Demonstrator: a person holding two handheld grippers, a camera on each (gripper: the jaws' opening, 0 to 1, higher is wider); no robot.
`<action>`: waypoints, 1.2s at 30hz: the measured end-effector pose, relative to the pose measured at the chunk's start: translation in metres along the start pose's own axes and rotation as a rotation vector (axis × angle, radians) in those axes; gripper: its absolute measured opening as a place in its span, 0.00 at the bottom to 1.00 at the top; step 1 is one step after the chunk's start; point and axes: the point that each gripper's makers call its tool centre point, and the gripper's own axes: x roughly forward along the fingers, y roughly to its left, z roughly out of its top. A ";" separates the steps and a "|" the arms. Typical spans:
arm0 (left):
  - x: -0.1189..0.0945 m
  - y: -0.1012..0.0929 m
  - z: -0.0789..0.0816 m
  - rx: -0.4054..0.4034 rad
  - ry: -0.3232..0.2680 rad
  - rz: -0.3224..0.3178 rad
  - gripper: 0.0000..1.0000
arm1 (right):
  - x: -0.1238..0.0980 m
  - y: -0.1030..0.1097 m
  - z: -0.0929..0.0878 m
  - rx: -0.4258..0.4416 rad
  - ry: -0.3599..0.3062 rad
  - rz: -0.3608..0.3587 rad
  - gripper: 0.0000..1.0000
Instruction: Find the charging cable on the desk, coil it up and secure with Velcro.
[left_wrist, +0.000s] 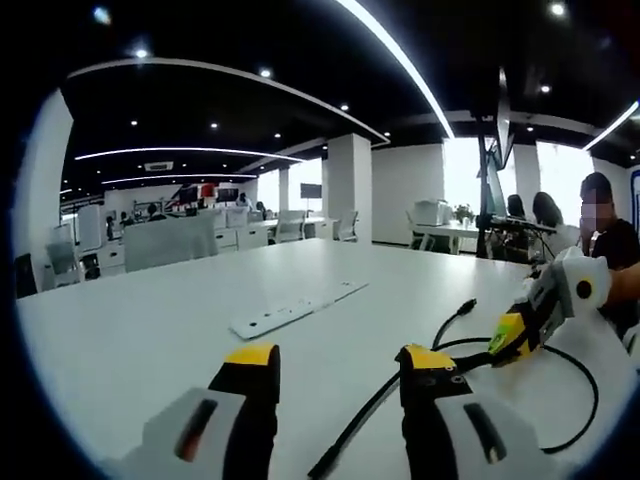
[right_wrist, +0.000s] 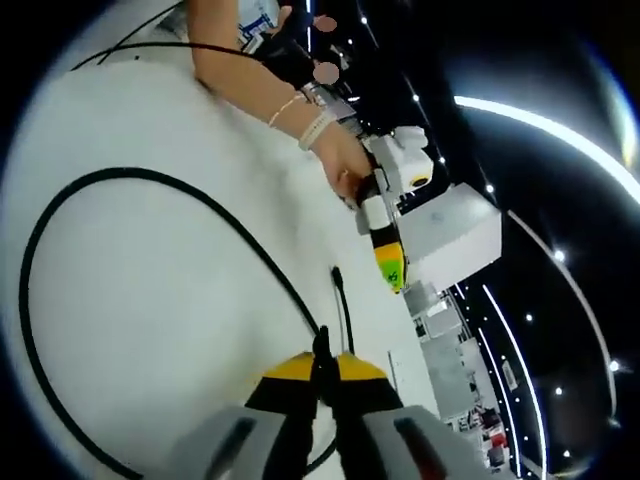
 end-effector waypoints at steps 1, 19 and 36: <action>0.000 0.000 0.000 0.001 0.000 -0.001 0.48 | -0.001 -0.001 -0.003 -0.002 0.001 -0.007 0.05; 0.001 -0.002 -0.002 0.012 0.014 -0.002 0.48 | 0.008 -0.042 -0.017 0.301 -0.006 -0.005 0.04; 0.007 0.003 -0.014 0.017 0.049 0.023 0.48 | 0.048 -0.058 -0.065 0.444 0.118 0.105 0.03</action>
